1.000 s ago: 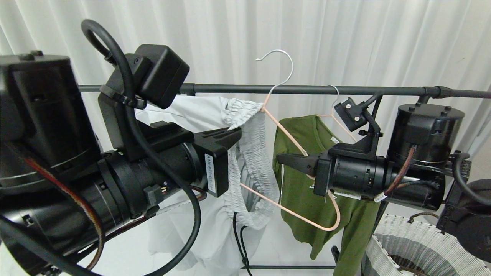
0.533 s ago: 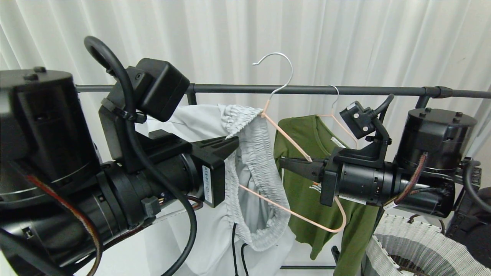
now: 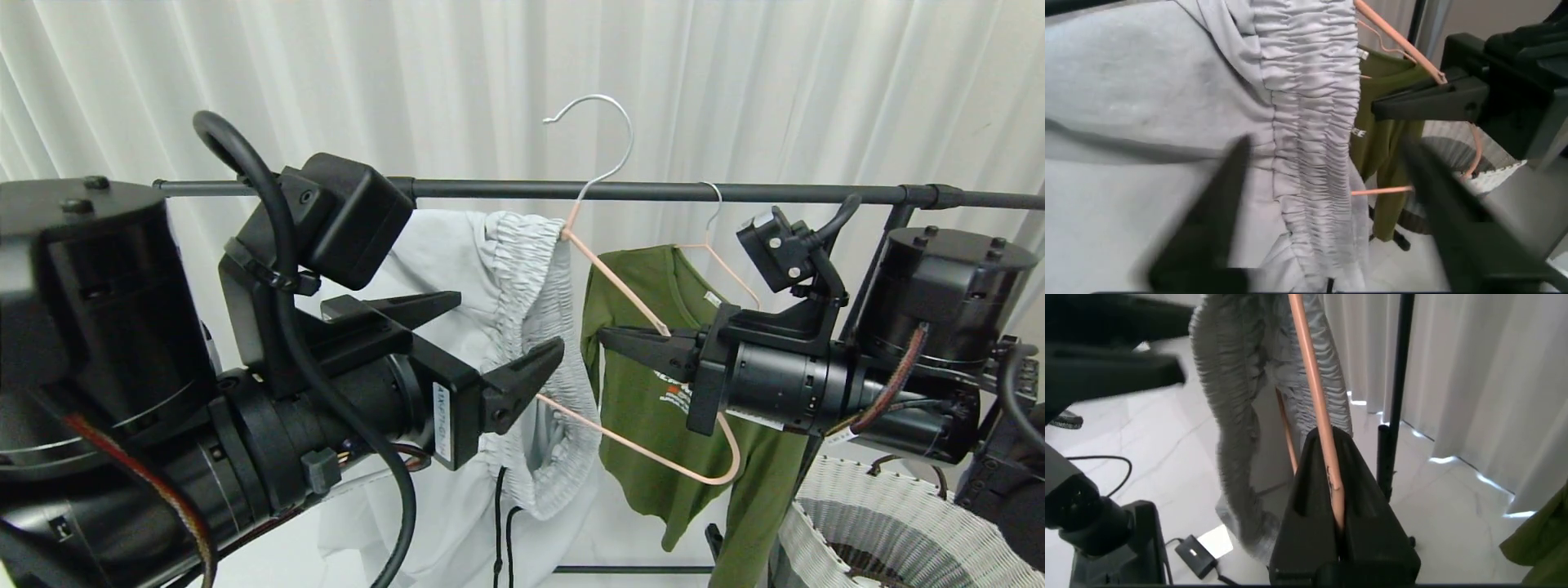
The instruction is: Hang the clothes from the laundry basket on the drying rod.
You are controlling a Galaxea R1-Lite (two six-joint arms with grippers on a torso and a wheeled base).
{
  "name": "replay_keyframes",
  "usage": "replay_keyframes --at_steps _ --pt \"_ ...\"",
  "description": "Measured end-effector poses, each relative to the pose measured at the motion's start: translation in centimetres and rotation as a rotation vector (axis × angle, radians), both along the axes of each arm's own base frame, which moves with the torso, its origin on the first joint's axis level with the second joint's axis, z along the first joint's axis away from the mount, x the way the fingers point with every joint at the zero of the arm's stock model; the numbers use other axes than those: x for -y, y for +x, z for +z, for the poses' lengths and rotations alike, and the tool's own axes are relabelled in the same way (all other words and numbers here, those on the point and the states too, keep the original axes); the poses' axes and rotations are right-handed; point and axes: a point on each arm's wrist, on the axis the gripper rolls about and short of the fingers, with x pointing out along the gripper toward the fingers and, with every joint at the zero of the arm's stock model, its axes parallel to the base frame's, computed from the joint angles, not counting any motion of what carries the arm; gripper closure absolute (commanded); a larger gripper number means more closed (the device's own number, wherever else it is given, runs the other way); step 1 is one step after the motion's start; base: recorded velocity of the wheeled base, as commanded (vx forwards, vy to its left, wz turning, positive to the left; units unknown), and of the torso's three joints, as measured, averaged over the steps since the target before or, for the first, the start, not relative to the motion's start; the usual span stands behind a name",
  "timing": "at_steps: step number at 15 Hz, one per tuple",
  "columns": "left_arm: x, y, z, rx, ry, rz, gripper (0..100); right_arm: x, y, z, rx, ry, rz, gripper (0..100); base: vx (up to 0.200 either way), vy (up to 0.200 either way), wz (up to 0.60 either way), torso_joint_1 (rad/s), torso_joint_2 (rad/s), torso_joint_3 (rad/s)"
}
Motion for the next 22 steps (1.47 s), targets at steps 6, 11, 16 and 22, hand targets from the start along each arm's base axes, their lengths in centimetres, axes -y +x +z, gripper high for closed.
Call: replay_keyframes --at_steps 6,11,16,22 --pt "-1.9 0.1 -1.7 0.211 0.052 0.043 0 1.4 0.8 0.3 0.031 -0.003 -0.057 100 0.000 0.000 0.00 0.000 0.00 0.000" --pt "-3.5 0.2 -2.8 0.230 0.096 0.097 0 2.5 1.2 -0.4 0.041 -0.035 -0.094 100 0.000 0.000 0.00 0.000 0.00 0.000" --pt "-5.0 0.7 -3.0 0.334 0.278 0.150 0 2.9 0.9 -1.5 0.053 -0.086 -0.092 100 0.000 0.000 0.00 0.000 0.00 0.000" --pt "-5.0 2.2 -2.8 0.415 0.441 0.174 0 2.2 0.0 -2.0 0.080 -0.115 -0.045 100 0.000 0.000 0.00 0.000 0.00 0.000"
